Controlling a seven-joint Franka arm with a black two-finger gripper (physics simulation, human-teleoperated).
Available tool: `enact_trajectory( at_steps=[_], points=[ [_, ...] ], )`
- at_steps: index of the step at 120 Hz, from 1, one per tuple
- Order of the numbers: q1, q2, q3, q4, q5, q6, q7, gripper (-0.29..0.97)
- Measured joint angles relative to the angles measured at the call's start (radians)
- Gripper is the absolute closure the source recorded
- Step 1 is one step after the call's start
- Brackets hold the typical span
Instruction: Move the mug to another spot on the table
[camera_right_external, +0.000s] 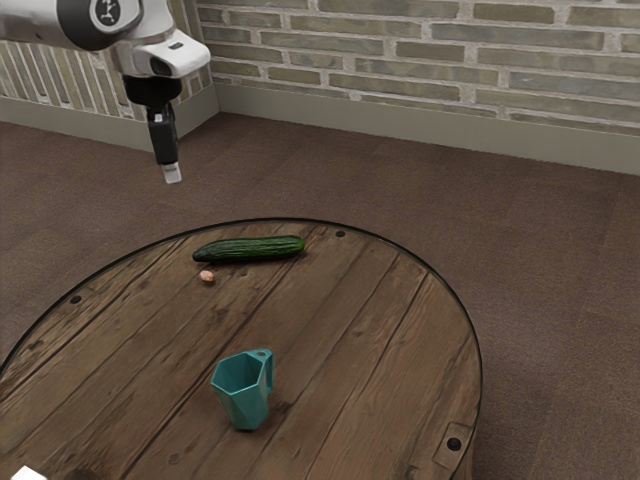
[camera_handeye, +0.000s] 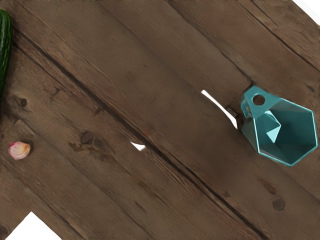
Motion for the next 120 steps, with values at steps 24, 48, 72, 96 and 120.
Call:
enact_trajectory(
  at_steps=[24,48,72,96,120],
  points=[
    [-0.001,0.002,-0.001,-0.001,-0.001,0.0,0.0,0.0],
    [0.035,0.01,-0.037,-0.044,-0.058,0.002,-0.047,0.0],
    [0.042,-0.014,-0.064,-0.271,-0.095,0.117,-0.216,0.0],
    [-0.068,0.0,-0.072,-0.354,-0.101,0.212,-0.396,0.0],
    [-0.195,0.053,-0.073,-0.445,-0.093,0.342,-0.551,0.0]
  ],
)
